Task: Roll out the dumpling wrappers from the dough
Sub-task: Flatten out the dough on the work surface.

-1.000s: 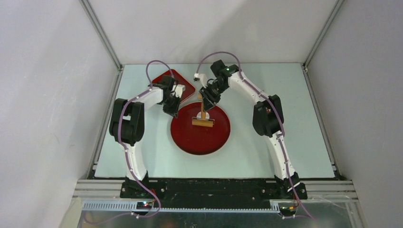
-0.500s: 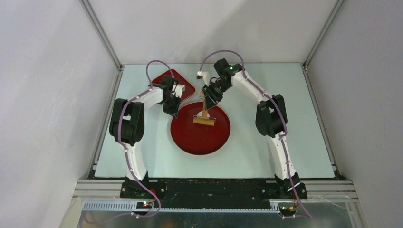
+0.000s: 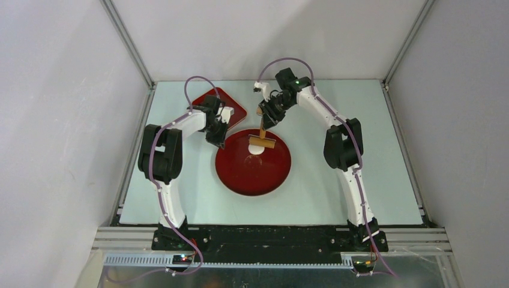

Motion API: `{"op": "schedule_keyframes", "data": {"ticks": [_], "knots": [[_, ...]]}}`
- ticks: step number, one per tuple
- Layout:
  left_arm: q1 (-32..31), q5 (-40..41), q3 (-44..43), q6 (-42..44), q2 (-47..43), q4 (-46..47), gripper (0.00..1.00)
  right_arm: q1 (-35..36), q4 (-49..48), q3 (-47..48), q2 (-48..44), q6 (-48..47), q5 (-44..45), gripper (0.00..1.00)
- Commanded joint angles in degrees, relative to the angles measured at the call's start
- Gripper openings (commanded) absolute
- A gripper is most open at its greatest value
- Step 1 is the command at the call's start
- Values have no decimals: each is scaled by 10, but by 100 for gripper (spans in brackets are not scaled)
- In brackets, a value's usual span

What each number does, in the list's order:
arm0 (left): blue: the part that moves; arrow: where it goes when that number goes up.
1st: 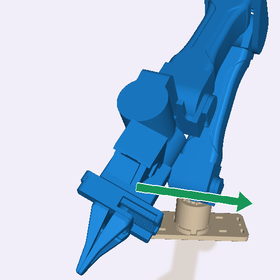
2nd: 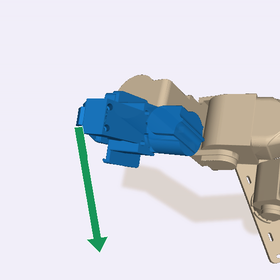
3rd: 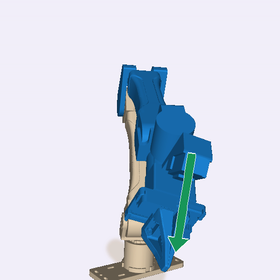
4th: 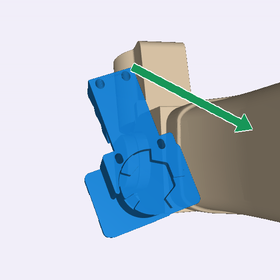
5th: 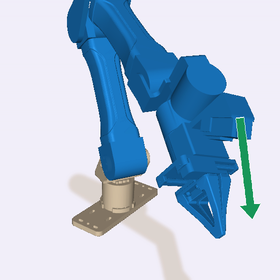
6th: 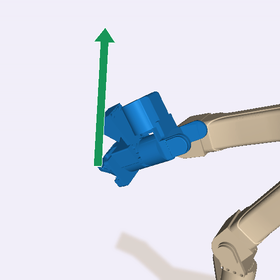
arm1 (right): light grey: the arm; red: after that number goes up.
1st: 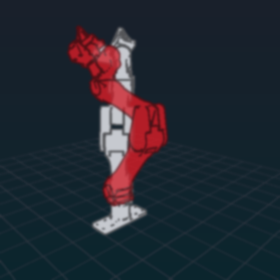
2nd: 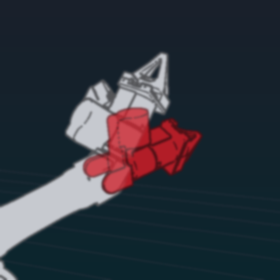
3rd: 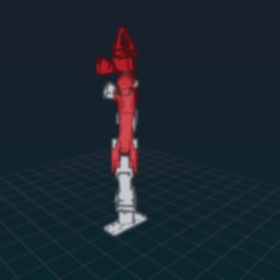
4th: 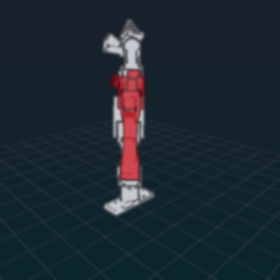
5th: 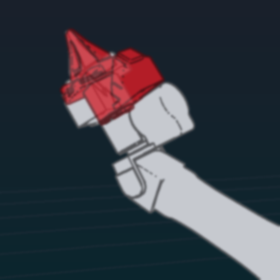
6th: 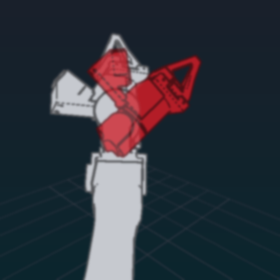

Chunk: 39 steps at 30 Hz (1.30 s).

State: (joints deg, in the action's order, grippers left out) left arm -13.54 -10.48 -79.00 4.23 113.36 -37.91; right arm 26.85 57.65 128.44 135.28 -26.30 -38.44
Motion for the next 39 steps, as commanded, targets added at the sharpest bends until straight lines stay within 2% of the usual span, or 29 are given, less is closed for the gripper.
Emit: {"op": "schedule_keyframes", "data": {"ticks": [1, 7, 14, 24, 33, 39], "knots": [[0, 31, -10, -11, 20, 11, 0, 7, 13, 19, 4, -3, -28, 0], [1, 32, -10, -12, 20, 10, 0, 20, 34, -17, -4, -12, -44, 0], [1, 33, -10, -13, 19, 10, 0, 36, 18, -88, -11, -19, -30, 0], [0, 34, -10, -15, 19, 11, 0, 47, -13, -169, -49, -17, -59, 0], [0, 36, -10, -16, 19, 10, 0, 59, -37, -210, -94, -18, -75, 0], [1, 37, -10, -16, 19, 11, 0, 77, -19, -218, -121, -32, -90, 0]]}}
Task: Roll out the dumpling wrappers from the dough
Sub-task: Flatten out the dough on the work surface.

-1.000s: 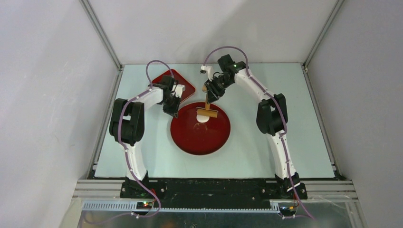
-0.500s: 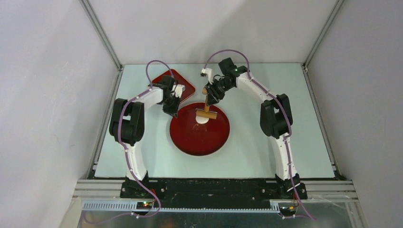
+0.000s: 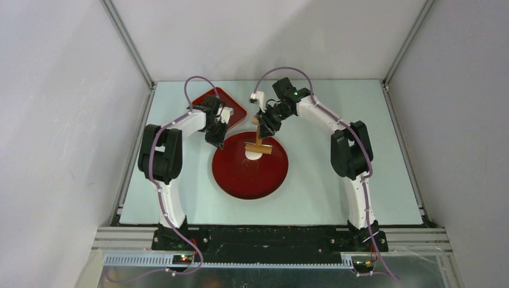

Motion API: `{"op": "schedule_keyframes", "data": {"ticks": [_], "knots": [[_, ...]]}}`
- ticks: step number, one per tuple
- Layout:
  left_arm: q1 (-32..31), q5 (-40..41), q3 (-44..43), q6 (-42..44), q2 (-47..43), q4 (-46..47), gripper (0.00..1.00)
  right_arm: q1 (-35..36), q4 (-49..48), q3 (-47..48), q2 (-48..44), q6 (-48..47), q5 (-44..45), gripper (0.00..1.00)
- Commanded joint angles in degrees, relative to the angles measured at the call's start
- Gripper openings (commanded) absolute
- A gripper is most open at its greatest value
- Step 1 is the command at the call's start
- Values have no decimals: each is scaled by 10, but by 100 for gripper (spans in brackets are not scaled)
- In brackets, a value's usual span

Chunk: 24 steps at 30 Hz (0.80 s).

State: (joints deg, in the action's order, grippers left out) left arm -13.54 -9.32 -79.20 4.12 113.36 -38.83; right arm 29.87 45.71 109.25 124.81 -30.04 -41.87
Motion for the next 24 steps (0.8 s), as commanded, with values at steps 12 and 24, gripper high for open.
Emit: {"op": "schedule_keyframes", "data": {"ticks": [12, 24], "knots": [[1, 28, -9, -15, 18, 20, 0, 80, 107, -51, -42, -6, -45, 0], [1, 27, -8, -16, 18, 20, 0, 12, -32, 9, -94, 268, 11, 0]]}}
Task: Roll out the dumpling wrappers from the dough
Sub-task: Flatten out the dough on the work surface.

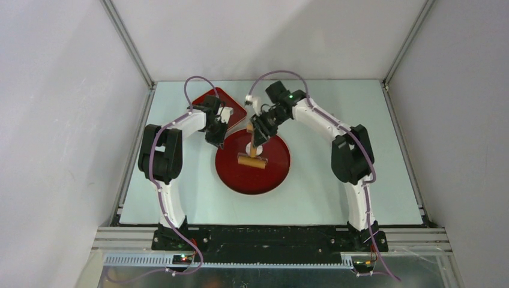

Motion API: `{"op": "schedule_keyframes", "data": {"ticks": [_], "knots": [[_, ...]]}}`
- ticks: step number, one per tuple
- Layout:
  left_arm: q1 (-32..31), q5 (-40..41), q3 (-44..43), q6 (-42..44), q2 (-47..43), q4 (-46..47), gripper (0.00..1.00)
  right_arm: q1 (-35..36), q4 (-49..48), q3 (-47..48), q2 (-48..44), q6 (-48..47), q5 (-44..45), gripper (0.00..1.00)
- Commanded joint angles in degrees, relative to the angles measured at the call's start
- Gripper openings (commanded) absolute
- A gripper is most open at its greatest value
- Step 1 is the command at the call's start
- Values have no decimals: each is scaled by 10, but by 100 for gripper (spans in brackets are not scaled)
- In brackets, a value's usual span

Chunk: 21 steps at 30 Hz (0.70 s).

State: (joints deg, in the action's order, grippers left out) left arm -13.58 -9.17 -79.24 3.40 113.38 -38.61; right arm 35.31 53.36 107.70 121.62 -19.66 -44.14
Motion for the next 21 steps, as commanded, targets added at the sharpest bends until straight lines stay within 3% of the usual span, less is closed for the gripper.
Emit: {"op": "schedule_keyframes", "data": {"ticks": [1, 5, 9, 21], "knots": [[1, 26, -7, -8, 18, 17, 0, -56, -128, 2, -69, 187, 60, 0], [1, 27, -7, -8, 17, 18, 0, -76, -207, -67, -95, 294, 151, 0], [1, 26, -7, -9, 18, 17, 0, -81, -235, -106, -89, 348, 170, 0], [1, 25, -8, -9, 18, 18, 0, -56, -234, -116, -52, 372, 217, 0]]}}
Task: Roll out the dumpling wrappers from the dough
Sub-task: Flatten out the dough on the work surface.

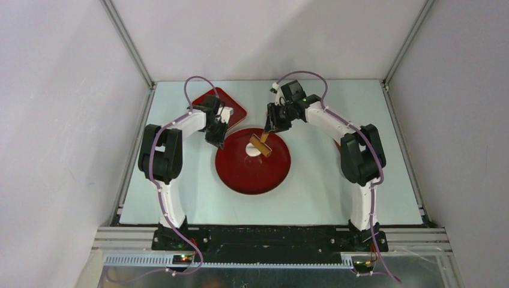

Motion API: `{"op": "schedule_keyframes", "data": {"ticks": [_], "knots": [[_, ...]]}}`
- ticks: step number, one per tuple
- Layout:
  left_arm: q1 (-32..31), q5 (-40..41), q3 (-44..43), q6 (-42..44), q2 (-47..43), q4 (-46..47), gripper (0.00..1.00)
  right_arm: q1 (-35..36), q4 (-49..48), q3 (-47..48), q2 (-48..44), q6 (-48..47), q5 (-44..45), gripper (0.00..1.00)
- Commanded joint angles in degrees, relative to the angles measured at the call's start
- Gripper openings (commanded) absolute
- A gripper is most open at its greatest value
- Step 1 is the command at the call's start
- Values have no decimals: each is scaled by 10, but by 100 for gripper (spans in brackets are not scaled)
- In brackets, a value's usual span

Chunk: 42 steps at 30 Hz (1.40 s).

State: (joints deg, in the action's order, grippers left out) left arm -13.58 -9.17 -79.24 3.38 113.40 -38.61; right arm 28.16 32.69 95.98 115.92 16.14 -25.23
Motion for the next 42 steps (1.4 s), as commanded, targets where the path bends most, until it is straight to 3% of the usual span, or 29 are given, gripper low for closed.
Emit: {"op": "schedule_keyframes", "data": {"ticks": [1, 14, 24, 42], "knots": [[1, 25, -8, -9, 18, 17, 0, 19, -27, 0, 9, 9, 42, 0], [4, 19, -7, -9, 17, 17, 0, 85, -56, -88, 27, -37, 152, 0], [5, 15, -7, -7, 16, 17, 0, 125, -80, -130, 34, -48, 162, 0], [8, 10, -6, -8, 16, 17, 0, 209, -138, -208, -34, -95, 173, 0]]}}
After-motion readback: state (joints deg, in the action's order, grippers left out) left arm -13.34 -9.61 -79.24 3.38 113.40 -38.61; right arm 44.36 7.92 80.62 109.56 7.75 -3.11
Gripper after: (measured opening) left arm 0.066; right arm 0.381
